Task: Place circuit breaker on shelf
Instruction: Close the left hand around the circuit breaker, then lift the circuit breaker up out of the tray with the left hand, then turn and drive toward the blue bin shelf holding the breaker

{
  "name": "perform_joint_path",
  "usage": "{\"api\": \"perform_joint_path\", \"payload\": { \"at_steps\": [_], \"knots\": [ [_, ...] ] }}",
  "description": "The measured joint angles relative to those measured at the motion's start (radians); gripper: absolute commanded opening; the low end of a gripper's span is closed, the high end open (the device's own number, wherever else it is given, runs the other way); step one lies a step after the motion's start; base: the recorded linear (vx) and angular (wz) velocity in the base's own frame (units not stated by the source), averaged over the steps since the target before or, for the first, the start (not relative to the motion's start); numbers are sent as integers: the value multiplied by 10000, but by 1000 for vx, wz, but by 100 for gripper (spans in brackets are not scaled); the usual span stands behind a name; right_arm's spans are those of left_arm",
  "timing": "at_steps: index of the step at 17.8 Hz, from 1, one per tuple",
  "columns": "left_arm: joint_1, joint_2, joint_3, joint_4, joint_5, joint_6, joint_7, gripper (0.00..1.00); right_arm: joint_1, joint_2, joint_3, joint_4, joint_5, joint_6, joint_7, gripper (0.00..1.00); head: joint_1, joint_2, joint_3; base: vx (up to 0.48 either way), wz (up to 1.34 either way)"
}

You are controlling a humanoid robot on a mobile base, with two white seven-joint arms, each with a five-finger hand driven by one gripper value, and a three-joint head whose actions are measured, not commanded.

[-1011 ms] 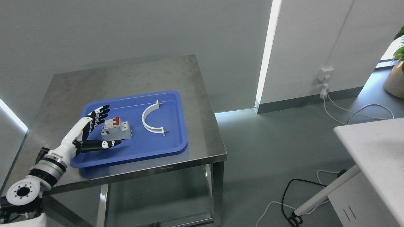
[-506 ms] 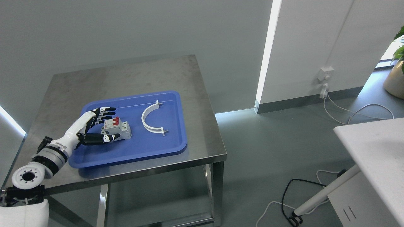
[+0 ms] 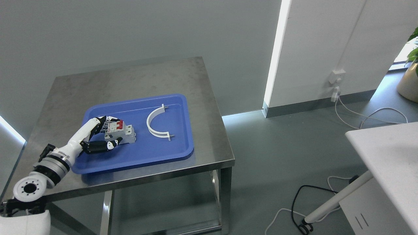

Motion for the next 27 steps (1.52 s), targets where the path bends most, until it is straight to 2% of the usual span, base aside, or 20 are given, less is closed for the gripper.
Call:
{"api": "perform_joint_path", "payload": {
  "at_steps": [4,8,10,13,16,21,27],
  "knots": [
    [-142,-311,397,118,113,-892,23,11,1,0,0,0,0,0,0,100,0,0,0,0,0],
    [-765,-1016,1219,190,869,-1672,319,13,0,0,0,1,0,0,-7,100,0,0,0,9,11],
    [-952,-1348,1661,156,1253,-2008,1363,14,0,0,0,1,0,0,-7,100,0,1,0,12,-48],
    [-1039,-1743,2197,84,1668,-2551,3595,13,-2,0,0,1,0,0,-7,100,0,0,0,0,-37],
    [-793,-2010,2429,-43,1906,-3168,4680,13,-2,0,0,1,0,0,-7,100,0,0,0,-52,22],
    [-80,-2380,2652,-550,2115,-3399,5049,13,-2,0,0,1,0,1,-7,100,0,1,0,-113,133],
    [301,-2595,2836,-1037,2194,-2728,5065,13,2,0,0,1,0,1,-7,100,0,0,0,-181,-59]
  ]
}}
